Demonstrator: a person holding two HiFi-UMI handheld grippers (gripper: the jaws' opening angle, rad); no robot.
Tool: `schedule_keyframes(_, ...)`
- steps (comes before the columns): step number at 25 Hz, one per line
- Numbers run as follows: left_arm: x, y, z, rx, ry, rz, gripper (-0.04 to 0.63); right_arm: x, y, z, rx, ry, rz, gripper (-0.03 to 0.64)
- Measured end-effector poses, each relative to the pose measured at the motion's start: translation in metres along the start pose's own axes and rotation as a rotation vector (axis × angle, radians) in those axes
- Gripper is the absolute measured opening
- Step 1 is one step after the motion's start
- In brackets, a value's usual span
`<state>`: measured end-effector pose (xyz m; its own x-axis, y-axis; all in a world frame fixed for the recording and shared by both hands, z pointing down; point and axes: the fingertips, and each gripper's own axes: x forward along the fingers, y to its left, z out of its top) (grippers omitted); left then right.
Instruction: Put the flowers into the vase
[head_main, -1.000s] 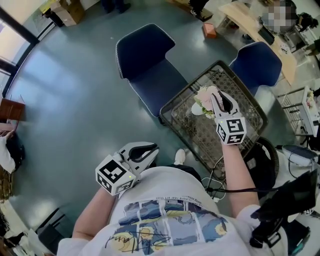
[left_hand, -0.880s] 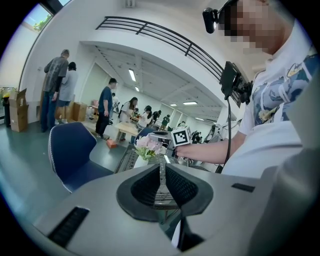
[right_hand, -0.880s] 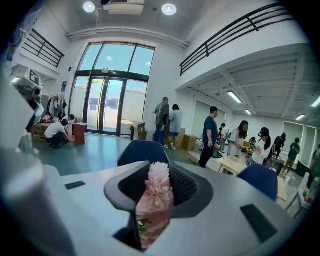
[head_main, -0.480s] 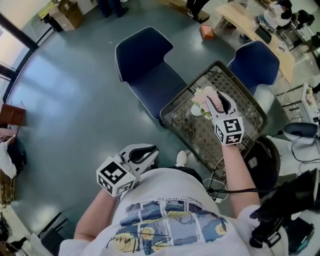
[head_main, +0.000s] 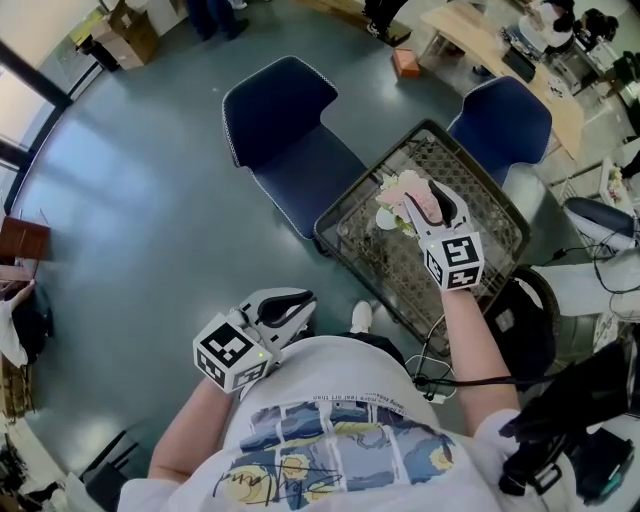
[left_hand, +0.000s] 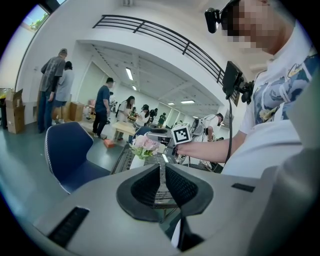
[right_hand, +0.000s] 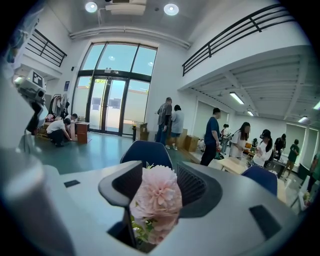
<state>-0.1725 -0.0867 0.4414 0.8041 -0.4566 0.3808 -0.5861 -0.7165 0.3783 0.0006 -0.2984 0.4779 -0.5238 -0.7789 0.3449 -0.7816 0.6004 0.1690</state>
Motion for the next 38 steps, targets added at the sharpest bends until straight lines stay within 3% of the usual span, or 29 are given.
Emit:
schedule_keyframes(25,0.025,-0.028,0.012,0.04,0.002,-0.014,0.043,-0.039,-0.004,0.026,-0.008,-0.076,0.052,0.198)
schedule_keyframes(38,0.064,-0.055,0.02,0.044,0.029,-0.008,0.043,-0.083,-0.015,0.032,0.023,-0.12,0.098,0.198)
